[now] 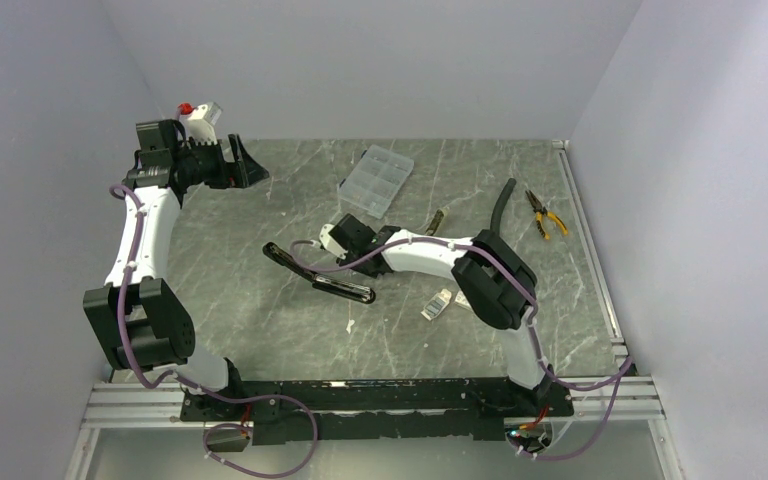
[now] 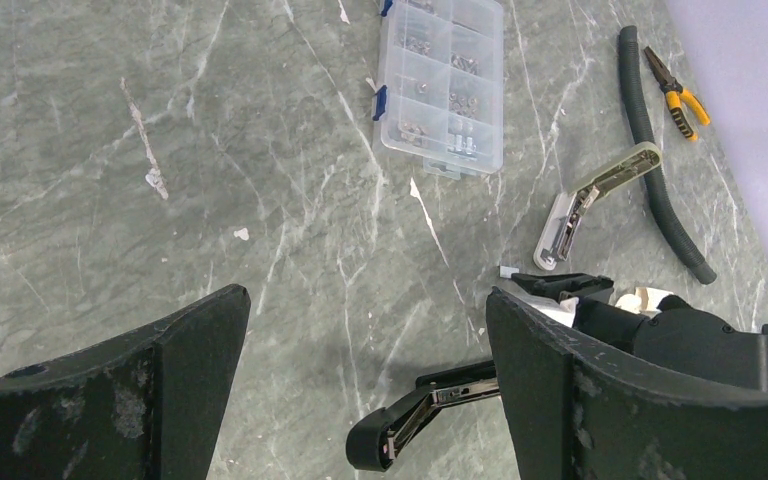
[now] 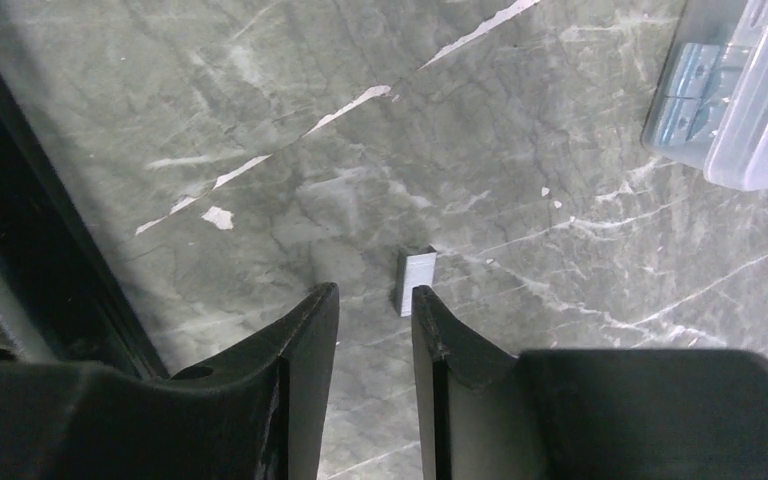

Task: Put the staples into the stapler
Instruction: Place the staple at the center of the board, then pick up the staple from the center of the board.

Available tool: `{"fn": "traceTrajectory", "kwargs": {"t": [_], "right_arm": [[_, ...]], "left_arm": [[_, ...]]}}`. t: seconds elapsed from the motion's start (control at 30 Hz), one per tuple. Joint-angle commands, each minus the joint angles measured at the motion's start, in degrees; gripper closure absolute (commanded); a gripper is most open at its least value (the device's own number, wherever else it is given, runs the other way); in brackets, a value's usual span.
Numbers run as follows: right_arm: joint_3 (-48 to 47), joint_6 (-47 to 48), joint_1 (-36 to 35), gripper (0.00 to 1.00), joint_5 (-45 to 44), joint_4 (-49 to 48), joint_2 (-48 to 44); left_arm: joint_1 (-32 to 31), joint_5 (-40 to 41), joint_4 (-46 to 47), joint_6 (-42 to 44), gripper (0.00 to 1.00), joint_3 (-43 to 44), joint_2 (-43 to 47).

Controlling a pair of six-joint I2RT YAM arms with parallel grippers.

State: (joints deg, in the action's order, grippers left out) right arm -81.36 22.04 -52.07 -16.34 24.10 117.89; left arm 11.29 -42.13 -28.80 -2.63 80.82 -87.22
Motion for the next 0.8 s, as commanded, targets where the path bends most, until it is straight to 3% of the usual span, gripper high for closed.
{"fn": "traceTrajectory", "kwargs": {"t": [0.0, 0.3, 0.77], "right_arm": [[-2.4, -2.3, 1.6, 0.62, 5.2, 2.7, -4.6], [-6.5, -2.1, 9.4, 0.54, 22.0, 6.7, -4.5], [-11.1, -0.4, 11.6, 0.55, 26.8, 10.6, 1.9]], "left_arm": [[0.2, -0.6, -0.1, -0.3, 0.06, 1.2, 0.2], [0.2, -1.3, 0.1, -0.5, 0.07, 1.2, -0.3], [0.2, -2.4, -0.4, -0.7, 0.07, 1.8, -1.2]]}}
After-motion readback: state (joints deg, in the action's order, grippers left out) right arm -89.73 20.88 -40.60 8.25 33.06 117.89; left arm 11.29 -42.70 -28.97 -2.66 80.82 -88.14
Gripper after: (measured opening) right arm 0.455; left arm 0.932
